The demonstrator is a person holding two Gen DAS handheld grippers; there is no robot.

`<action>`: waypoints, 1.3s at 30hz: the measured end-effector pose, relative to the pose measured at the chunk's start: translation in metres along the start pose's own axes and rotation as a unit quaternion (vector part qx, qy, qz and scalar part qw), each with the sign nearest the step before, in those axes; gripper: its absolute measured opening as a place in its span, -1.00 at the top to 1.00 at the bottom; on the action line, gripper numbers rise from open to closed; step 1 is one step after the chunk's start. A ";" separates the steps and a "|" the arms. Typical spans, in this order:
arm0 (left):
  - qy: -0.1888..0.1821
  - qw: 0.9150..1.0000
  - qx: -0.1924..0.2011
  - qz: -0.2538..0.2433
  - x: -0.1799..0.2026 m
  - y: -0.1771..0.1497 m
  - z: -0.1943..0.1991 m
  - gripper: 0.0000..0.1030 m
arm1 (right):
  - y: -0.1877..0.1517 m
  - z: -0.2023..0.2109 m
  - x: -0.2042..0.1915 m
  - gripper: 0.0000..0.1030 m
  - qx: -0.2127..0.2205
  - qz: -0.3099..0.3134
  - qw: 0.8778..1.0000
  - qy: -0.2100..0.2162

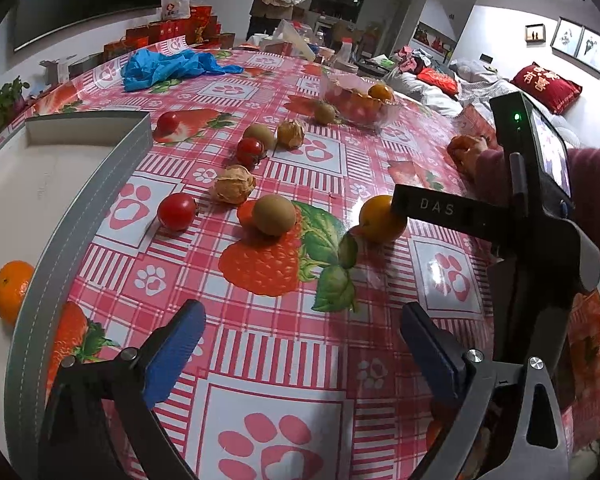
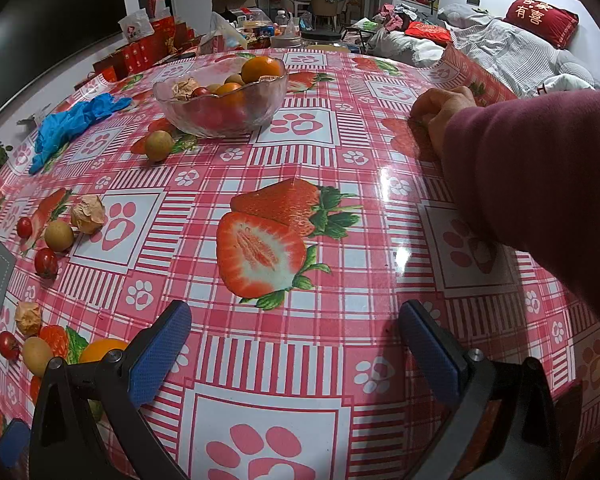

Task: Organize fruits

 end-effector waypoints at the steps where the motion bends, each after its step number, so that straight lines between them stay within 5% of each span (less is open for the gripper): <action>1: -0.001 1.000 0.000 0.000 0.000 0.000 0.000 -0.90 | 0.000 0.000 0.000 -1.00 0.000 0.000 1.000 0.000; 26: 0.010 1.000 -0.002 -0.004 0.004 -0.002 -0.002 -0.91 | 0.000 -0.001 0.000 -1.00 -0.001 0.000 1.000 0.001; 39: 0.039 0.998 -0.029 0.027 -0.030 -0.026 0.021 -0.91 | 0.000 -0.001 0.000 -1.00 -0.001 0.000 1.000 0.001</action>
Point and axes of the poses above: each gripper's, at about its wrist camera, not at the fingertips, and z roughly against the way its jaws point, x to its right, y to its top, the point moved 10 cm from there along -z, roughly the way its jaws point, and after that the axes turned 8 degrees about -x, right-handed, at the moved point
